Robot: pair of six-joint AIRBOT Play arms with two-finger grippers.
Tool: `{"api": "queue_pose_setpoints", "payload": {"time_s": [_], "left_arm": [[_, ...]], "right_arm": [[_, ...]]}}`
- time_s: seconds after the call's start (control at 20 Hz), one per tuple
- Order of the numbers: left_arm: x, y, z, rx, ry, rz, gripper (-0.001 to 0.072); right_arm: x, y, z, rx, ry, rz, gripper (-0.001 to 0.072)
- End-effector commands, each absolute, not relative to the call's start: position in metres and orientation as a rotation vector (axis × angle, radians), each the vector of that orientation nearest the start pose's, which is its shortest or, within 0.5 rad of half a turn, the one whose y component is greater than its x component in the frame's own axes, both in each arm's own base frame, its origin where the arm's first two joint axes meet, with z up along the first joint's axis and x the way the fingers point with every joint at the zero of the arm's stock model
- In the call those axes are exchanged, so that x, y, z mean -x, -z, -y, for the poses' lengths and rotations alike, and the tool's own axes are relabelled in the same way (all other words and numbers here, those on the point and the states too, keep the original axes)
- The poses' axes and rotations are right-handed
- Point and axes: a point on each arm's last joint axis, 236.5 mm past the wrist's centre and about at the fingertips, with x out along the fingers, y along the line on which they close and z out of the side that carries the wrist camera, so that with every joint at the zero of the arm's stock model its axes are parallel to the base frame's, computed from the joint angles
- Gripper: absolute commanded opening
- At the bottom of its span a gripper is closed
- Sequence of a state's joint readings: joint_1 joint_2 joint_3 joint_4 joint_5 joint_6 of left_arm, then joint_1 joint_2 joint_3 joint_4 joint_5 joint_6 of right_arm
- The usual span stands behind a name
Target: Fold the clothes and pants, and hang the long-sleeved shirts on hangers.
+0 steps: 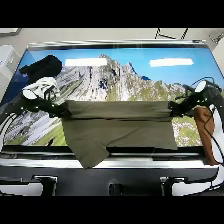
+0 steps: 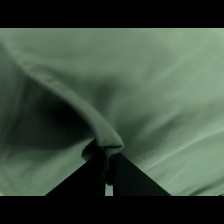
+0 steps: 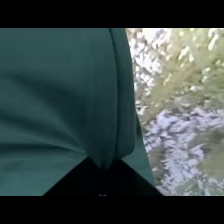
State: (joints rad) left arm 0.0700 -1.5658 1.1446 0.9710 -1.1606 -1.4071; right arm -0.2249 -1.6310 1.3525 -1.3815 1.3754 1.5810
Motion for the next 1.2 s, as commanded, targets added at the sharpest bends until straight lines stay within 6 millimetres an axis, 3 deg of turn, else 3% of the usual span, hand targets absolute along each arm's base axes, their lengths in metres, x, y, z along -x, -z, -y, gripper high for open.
{"api": "queue_pose_setpoints", "payload": {"time_s": [0.0,0.05,0.1,0.15,0.2,0.25,0.35,0.5,0.65,0.75,1.0,1.15], "left_arm": [[-0.364,0.083,0.095,0.55,0.291,-1.553,0.0023],[-0.366,0.081,0.094,0.555,0.291,-1.547,0.0024],[-0.369,0.076,0.092,0.568,0.294,-1.538,0.0049],[-0.371,0.068,0.087,0.578,0.3,-1.535,0.02],[-0.371,0.057,0.081,0.584,0.314,-1.547,0.0411],[-0.369,0.045,0.073,0.589,0.332,-1.56,0.0464],[-0.351,0.028,0.058,0.606,0.344,-1.604,0.0464],[-0.291,0.041,0.054,0.567,0.336,-1.69,0.0464],[-0.212,0.077,0.08,0.623,0.358,-1.743,0.0476],[-0.184,0.087,0.102,0.697,0.404,-1.717,0.0476],[-0.166,0.107,0.128,0.724,0.411,-1.714,0.0474],[-0.181,0.114,0.138,0.735,0.363,-1.662,0.0429]], "right_arm": [[-0.358,0.072,0.041,-0.353,0.054,-1.694,0.0044],[-0.358,0.071,0.041,-0.353,0.055,-1.694,0.0088],[-0.356,0.069,0.041,-0.352,0.053,-1.698,0.0185],[-0.354,0.063,0.041,-0.349,0.049,-1.712,0.0333],[-0.352,0.054,0.044,-0.353,0.036,-1.723,0.044],[-0.351,0.044,0.052,-0.381,0.047,-1.713,0.0485],[-0.332,0.03,0.075,-0.449,0.098,-1.745,0.0556],[-0.291,0.032,0.088,-0.546,0.14,-1.824,0.0564],[-0.262,0.05,0.079,-0.554,0.146,-1.851,0.0564],[-0.248,0.058,0.07,-0.572,0.133,-1.889,0.0563],[-0.242,0.06,0.066,-0.584,0.125,-1.908,0.0562],[-0.244,0.061,0.067,-0.582,0.127,-1.902,0.0562]]}}
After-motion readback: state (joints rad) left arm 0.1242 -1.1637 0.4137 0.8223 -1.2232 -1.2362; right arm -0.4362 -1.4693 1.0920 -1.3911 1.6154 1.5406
